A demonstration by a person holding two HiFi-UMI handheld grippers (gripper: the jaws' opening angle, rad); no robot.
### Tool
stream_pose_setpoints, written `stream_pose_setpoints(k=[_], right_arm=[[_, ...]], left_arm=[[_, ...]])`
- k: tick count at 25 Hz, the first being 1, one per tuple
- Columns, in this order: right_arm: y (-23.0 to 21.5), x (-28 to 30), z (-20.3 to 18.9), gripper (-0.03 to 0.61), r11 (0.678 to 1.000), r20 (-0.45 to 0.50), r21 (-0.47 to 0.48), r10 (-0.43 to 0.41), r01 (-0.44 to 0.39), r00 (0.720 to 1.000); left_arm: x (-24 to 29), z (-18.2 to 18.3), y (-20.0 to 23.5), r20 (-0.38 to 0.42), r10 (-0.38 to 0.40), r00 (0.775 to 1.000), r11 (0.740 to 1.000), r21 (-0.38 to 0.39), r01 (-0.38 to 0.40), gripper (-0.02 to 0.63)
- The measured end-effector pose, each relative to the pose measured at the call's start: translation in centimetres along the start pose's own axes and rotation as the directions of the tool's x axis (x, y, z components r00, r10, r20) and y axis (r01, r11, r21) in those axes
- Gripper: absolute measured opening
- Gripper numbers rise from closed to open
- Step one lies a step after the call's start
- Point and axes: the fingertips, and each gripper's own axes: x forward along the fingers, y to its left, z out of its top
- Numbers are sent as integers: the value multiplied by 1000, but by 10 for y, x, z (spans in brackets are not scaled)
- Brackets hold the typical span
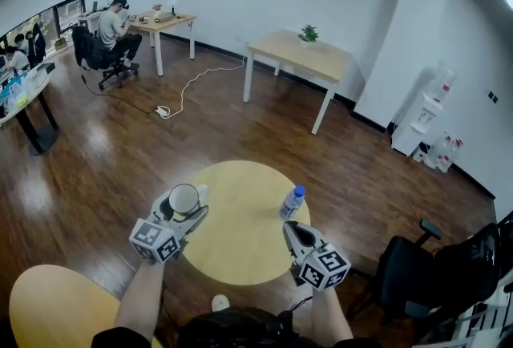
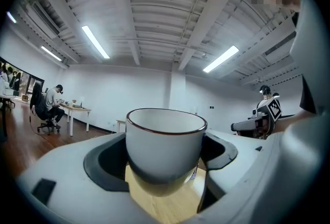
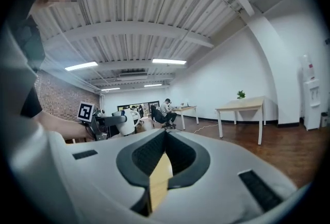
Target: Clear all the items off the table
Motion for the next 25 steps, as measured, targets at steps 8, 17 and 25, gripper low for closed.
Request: stream_pose_setpoints(k=[8, 17, 25], right_arm=[[-14, 23, -38, 5, 994, -73, 111, 22, -14, 997], [-13, 58, -101, 5, 986, -210, 157, 85, -52, 974], [-26, 62, -172, 5, 980, -347, 196, 108, -40, 932]], left_arm=[[28, -41, 10, -86, 16, 996, 999, -28, -19, 397], [40, -117, 15, -191, 15, 981, 992, -118, -38, 397], [44, -200, 19, -297, 31, 954, 982, -167, -84, 397]])
